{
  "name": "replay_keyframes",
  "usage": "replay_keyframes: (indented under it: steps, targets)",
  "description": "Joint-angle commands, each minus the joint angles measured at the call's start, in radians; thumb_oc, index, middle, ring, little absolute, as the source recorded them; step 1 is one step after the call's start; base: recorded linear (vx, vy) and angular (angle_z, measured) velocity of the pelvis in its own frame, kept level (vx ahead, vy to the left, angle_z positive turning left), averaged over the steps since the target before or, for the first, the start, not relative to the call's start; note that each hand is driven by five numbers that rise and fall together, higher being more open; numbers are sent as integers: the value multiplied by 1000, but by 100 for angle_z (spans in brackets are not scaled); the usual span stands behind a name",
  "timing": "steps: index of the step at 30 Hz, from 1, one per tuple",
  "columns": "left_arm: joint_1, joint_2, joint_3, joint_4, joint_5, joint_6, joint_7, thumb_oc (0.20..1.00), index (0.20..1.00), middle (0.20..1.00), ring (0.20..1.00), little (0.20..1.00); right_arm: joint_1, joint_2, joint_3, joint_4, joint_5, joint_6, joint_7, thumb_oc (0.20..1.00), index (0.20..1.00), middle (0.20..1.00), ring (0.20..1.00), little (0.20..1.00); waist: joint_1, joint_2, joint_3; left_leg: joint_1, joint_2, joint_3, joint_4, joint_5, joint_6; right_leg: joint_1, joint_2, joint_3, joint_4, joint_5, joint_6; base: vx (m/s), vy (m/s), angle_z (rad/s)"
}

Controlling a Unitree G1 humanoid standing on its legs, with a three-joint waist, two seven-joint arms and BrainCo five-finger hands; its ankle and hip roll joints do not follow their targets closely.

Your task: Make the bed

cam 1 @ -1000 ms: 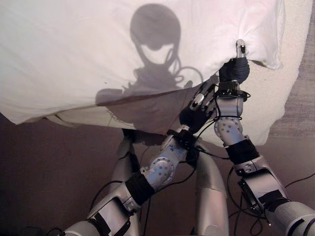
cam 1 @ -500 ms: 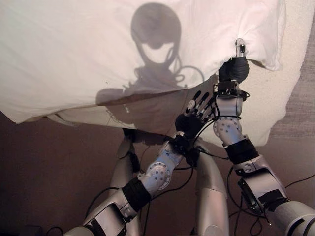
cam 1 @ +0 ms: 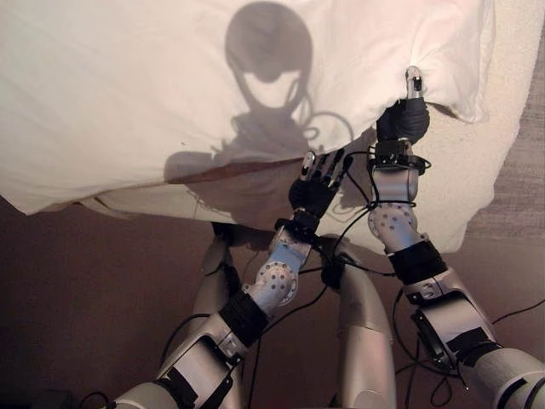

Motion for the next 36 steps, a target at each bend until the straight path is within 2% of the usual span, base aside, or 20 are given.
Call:
replay_keyframes:
  steps: [1, 12, 15, 22, 29, 36]
  targets:
    - [-39, -37, 9, -12, 5, -34, 2, 1000, 1000, 1000, 1000, 1000, -27, 0, -14, -111, -8, -59, 38, 200, 200, 200, 200, 200, 3, -43, -25, 6, 12, -3, 87, -131, -20, -12, -42, -6, -38, 149, 148, 0, 0, 0]
    - [-88, -43, 56, 7, 18, -57, 11, 1000, 1000, 1000, 1000, 1000, -44, 6, -4, -95, 6, -50, 50, 200, 200, 200, 200, 200, -8, -48, -25, -1, 16, 5, 105, -140, -19, -23, -41, 0, -28, 149, 147, 0, 0, 0]
    - [-91, -28, 107, -33, 28, -100, 16, 1000, 1000, 1000, 1000, 1000, -29, 5, -12, -107, 4, -52, 53, 200, 200, 200, 200, 200, -5, -46, -25, -8, 17, 4, 109, -141, -19, -27, -42, -4, -26, 150, 147, 0, 0, 0]
    - [-80, -4, 178, -78, 40, -154, 35, 1000, 1000, 1000, 1000, 1000, 3, 7, -21, -111, 1, -45, 59, 200, 200, 200, 200, 200, 4, -43, -25, -14, 18, -5, 114, -143, -19, -28, -45, -12, -22, 149, 149, 0, 0, 0]
    - [-69, 45, 280, -142, 79, -218, 59, 1000, 1000, 1000, 1000, 1000, 41, 10, -43, -123, -4, -36, 70, 200, 200, 200, 200, 200, 29, -20, -25, -24, 9, -13, 116, -144, -18, -27, -51, -23, -21, 148, 151, -2, 4, 1]
    - [-48, 66, 311, -184, 107, -237, 79, 1000, 1000, 1000, 1000, 1000, 57, 15, -60, -138, -17, -33, 66, 200, 200, 200, 200, 200, 37, -7, -25, -33, 2, -18, 117, -144, -15, -27, -56, -27, -23, 151, 151, 0, 0, 0]
